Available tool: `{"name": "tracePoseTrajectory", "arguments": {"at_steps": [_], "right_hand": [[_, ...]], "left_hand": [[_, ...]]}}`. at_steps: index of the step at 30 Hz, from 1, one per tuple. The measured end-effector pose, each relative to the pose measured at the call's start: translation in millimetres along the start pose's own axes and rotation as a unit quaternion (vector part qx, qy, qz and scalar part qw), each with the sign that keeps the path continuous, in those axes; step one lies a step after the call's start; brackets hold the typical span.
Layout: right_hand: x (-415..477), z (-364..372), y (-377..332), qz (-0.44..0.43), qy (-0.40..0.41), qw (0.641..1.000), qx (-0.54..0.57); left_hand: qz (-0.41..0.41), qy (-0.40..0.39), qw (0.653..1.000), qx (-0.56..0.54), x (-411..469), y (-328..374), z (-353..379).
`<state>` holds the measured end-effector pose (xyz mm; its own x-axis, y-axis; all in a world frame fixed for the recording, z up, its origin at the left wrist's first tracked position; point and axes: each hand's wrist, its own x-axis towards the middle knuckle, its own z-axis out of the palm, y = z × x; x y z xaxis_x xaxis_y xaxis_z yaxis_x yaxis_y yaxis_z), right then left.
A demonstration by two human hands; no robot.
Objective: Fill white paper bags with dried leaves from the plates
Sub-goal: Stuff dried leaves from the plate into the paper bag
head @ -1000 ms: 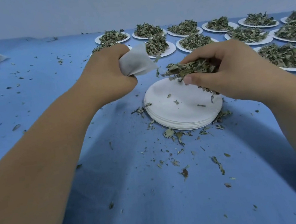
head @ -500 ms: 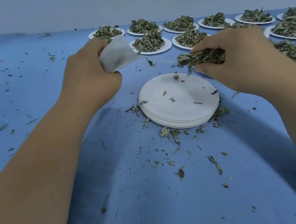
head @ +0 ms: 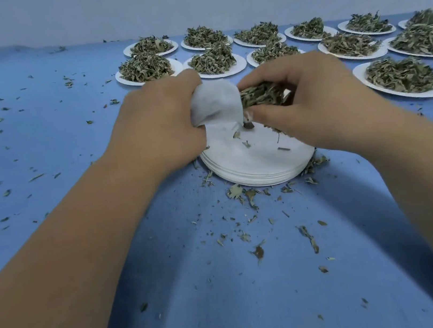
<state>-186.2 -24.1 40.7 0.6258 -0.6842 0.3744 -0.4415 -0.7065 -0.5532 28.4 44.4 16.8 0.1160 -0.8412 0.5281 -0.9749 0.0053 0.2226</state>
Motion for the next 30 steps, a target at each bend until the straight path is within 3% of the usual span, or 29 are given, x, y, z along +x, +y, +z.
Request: {"name": "tracePoseTrajectory", "arguments": {"at_steps": [12,17,21,27,30], "right_hand": [[-1,4,-2,-0.036,0.014,0.999,-0.017],[1,-3,-3,-0.041,0.012,0.994,0.102],[-1,0,-1,-0.023,-0.039,0.994,0.102],[4,12,-1,0.009,0.012,0.985,0.173],[5,21,-6,-0.008,0.026,0.988,0.155]], "left_hand": [[0.014,-0.025,1.000,0.002,-4,19,3],[-0.008,-0.031,0.999,0.021,-3,25,9],[-0.029,-0.042,0.999,0.010,-3,26,10],[-0.009,-0.031,0.999,-0.031,-5,37,12],[0.020,-0.035,0.999,-0.015,-5,41,13]]}}
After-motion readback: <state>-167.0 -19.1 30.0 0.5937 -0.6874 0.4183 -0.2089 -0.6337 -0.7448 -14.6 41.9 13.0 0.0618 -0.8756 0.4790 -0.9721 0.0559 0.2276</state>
